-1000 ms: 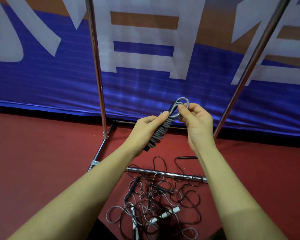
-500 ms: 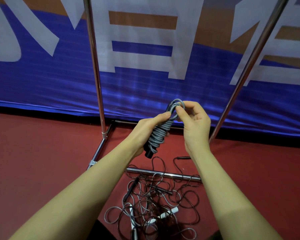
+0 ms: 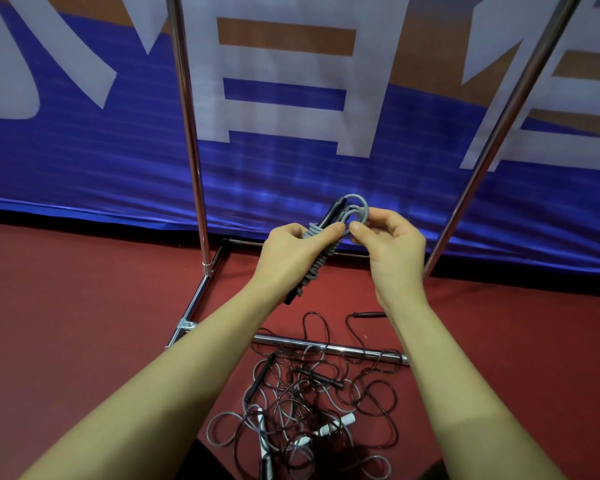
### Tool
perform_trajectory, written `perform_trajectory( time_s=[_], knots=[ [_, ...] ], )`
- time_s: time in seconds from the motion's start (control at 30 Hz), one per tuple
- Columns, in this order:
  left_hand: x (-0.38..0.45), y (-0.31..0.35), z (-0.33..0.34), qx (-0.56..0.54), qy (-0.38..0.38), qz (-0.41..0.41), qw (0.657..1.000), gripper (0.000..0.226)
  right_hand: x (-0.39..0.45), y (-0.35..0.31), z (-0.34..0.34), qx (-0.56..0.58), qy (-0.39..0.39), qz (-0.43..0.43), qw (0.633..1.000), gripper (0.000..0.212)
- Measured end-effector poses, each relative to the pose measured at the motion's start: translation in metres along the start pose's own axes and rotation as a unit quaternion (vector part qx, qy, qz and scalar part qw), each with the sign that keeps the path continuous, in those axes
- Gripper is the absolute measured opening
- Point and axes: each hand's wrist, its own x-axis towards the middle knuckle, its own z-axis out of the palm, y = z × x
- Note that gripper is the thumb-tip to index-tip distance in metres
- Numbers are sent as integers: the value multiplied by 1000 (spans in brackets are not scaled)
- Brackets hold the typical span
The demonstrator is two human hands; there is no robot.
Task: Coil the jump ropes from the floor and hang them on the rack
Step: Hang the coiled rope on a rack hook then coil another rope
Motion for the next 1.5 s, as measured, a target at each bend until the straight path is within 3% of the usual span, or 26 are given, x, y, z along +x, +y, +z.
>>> perform_trajectory(
  time_s=[0.2,0.4,0.6,0.8,1.0,1.33,1.5],
  knots=[
    [-2,0,2,-47,-31,-7,998,41,4,1,2,18,6,1,1000,20],
    [-3,5,2,-89,-57,-36,994,40,2,-1,2,45,7,-18,999,19],
    [2,2,-2,-43,-25,-5,999,46,0,-3,0,63,-9,0,998,22],
    [2,-3,0,2,-17,24,1000,49,1,-2,-1,-7,24,-29,999,13],
    [0,-2,-1,7,-20,19,1000,50,2,1,-1,30,28,-2,999,20],
    [-5,0,2,101,37,50,993,49,4,3,-1,75,-4,62,995,22],
    [-5,2,-1,11,-38,6,999,40,8,-2,-9,160,-49,91,982,19]
  ],
)
